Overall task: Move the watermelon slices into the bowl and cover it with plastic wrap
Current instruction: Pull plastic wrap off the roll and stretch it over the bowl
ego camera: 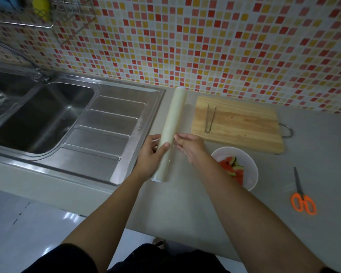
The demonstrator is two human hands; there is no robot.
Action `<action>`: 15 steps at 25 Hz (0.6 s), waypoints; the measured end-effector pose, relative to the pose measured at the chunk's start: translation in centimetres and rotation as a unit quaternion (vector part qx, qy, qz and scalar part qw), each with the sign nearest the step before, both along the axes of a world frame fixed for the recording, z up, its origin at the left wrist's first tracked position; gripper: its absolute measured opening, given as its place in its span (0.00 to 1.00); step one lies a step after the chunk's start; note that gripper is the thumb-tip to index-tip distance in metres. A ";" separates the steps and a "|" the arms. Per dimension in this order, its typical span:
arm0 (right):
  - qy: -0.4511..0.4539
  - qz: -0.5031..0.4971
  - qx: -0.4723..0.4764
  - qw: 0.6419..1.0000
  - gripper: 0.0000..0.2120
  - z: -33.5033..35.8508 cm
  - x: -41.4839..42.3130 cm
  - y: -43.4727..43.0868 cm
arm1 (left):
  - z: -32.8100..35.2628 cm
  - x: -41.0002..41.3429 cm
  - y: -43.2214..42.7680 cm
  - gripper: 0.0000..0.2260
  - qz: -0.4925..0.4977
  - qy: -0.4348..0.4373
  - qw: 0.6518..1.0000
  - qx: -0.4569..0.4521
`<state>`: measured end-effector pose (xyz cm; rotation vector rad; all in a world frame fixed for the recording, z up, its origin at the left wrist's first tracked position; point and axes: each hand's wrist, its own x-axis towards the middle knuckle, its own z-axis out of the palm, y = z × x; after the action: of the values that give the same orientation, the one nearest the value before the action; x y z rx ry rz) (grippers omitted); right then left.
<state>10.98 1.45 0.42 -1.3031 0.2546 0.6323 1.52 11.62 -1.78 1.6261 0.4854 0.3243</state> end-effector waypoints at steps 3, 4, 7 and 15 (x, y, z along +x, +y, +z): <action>-0.016 -0.002 -0.007 1.000 0.11 0.0 0.2 -0.2 | 0.0 -0.1 -0.3 0.10 0.006 -0.018 1.000 -0.017; -0.025 0.000 -0.014 1.000 0.06 0.3 0.2 -0.2 | 0.0 0.0 -0.4 0.10 0.009 -0.022 0.999 -0.022; -0.079 0.012 -0.064 0.995 0.05 0.5 0.5 -0.2 | 0.3 0.4 -0.8 0.09 0.007 -0.030 0.999 -0.029; -0.227 0.092 -0.277 0.929 0.14 2.1 1.7 -3.6 | 1.2 2.4 -3.7 0.12 -0.020 -0.030 0.997 -0.066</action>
<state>12.66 -2.13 2.54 -1.9960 -0.0834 0.4049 3.94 7.97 -0.53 1.4916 0.4191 0.3036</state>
